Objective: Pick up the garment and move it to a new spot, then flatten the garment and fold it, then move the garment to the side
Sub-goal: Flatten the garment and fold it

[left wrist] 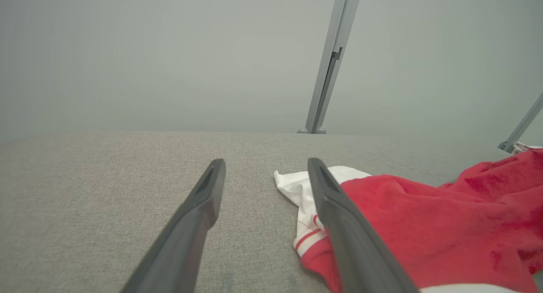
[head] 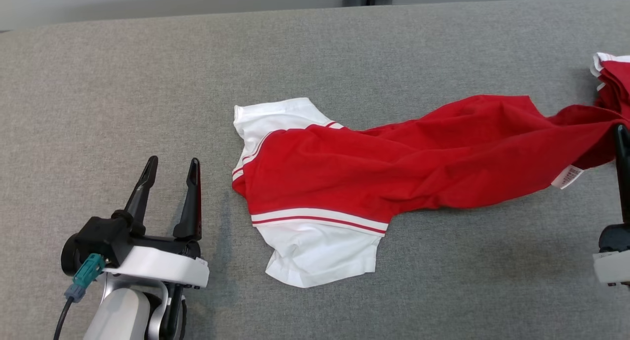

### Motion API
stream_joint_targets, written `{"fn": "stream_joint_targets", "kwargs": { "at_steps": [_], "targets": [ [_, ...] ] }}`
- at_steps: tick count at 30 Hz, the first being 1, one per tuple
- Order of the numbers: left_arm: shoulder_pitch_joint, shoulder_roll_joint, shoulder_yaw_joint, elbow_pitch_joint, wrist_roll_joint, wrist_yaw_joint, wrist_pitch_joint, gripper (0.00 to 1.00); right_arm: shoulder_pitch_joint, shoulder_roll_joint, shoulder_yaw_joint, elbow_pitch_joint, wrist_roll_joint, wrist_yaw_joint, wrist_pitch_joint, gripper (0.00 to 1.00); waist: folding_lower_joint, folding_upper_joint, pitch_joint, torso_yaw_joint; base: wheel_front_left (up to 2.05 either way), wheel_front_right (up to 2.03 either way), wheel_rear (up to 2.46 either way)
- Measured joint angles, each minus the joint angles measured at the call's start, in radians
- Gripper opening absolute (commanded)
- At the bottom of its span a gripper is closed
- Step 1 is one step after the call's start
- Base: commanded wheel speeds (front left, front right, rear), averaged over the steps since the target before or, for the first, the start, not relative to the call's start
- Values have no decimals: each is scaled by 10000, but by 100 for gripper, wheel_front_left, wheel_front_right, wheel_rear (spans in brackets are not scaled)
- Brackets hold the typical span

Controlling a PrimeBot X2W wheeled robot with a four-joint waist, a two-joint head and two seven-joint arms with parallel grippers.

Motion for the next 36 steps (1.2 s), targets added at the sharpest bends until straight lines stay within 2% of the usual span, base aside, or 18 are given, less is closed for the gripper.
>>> {"fn": "stream_joint_targets", "kwargs": {
  "at_steps": [9,17,23,24,25,26,27,36],
  "targets": [
    [-282,-25,-82,-104,8,-44,0,100,-658,-50,199,1337,477,0,-209,0,0,0,514,372,0,0,0],
    [-589,-163,-10,-234,40,-134,0,100,-1644,-362,510,3014,696,-2,-556,0,0,0,1335,909,0,0,0],
    [-702,-228,107,-238,144,-219,0,100,-2170,-523,821,4050,821,-2,-924,0,0,0,1660,1025,0,0,0],
    [-758,-232,121,-236,171,-221,0,100,-2220,-523,867,4121,848,-2,-1022,5,0,-1,1674,1005,0,0,0],
    [-798,-230,142,-236,201,-232,-2,100,-2259,-529,941,4159,859,-2,-1135,35,0,0,1682,977,0,0,0],
    [-800,-230,155,-234,213,-255,-2,100,-2296,-531,991,4222,859,-2,-1210,54,0,0,1685,946,0,0,0],
    [-800,-230,155,-234,213,-255,-2,100,-2296,-531,991,4222,859,-2,-1210,100,0,0,1685,946,0,0,0],
    [-780,-240,351,-155,307,-307,-2,100,-2142,-178,995,4123,458,-2,-2180,100,0,0,1324,636,0,0,0]
  ]
}}
